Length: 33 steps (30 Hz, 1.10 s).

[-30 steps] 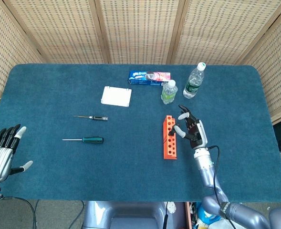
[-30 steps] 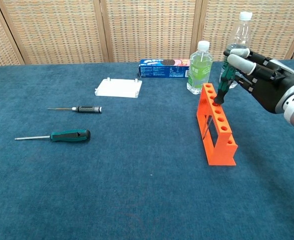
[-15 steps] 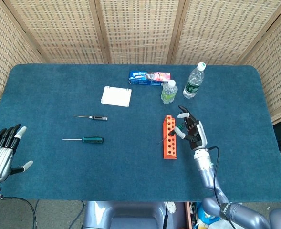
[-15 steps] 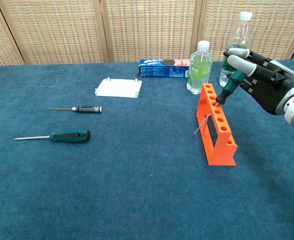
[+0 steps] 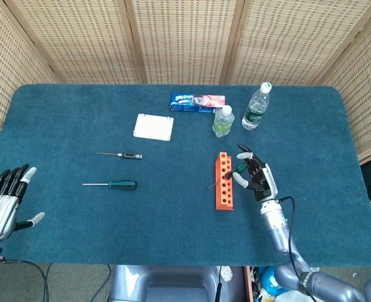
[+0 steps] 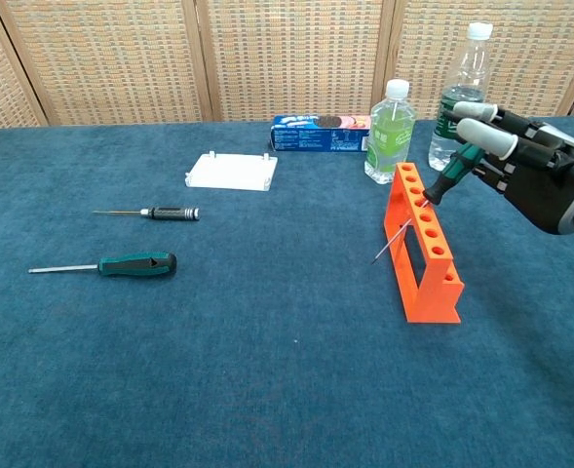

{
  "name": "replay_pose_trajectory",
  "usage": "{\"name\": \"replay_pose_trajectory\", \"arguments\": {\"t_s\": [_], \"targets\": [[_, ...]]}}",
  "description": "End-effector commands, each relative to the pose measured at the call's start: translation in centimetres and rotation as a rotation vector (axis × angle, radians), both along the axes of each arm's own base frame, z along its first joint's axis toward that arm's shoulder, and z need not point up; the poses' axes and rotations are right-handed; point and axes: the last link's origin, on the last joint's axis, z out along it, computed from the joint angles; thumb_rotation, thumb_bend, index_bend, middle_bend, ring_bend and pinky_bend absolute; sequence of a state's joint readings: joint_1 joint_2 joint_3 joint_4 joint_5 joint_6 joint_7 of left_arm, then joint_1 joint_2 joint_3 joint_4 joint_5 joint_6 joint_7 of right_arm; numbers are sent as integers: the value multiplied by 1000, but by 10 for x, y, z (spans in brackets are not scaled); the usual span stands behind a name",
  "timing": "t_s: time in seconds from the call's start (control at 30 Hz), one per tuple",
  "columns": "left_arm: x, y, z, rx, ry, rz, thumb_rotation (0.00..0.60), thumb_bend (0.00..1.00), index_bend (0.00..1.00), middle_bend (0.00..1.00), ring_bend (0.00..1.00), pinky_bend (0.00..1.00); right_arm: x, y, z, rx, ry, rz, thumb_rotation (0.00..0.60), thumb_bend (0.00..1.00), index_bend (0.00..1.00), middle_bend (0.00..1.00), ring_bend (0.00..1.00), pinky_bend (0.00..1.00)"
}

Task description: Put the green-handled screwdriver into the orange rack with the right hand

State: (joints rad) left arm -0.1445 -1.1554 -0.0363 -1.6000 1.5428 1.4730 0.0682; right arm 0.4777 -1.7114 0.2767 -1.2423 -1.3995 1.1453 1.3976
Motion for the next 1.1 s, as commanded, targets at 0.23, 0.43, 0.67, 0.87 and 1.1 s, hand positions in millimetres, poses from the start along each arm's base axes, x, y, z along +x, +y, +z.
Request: {"name": "replay_pose_trajectory", "arguments": {"t_s": [0.23,0.43,0.67,0.87,1.1], "targets": [[0,0,-1,-4,1,-1,600,0,0,0,0,0,0,8,0,19,-4,12,600,195,382,125,0,0],[1,0,-2,-6,1,-5,600,0,0,0,0,0,2,12,2,22,-3,29,600,196,382,125,0,0],[1,0,-2,-7,0,-6,600,0,0,0,0,0,12,13,3,28,5,45,600,195,382,125,0,0],[0,0,-1,-6,-2,-2,600,0,0,0,0,0,19,15,3,35,5,56,600,195,382,125,0,0],[1,0,-1,-5,-3,-5,600,0,0,0,0,0,22,18,0,47,3,59,600,195,382,125,0,1]]}}
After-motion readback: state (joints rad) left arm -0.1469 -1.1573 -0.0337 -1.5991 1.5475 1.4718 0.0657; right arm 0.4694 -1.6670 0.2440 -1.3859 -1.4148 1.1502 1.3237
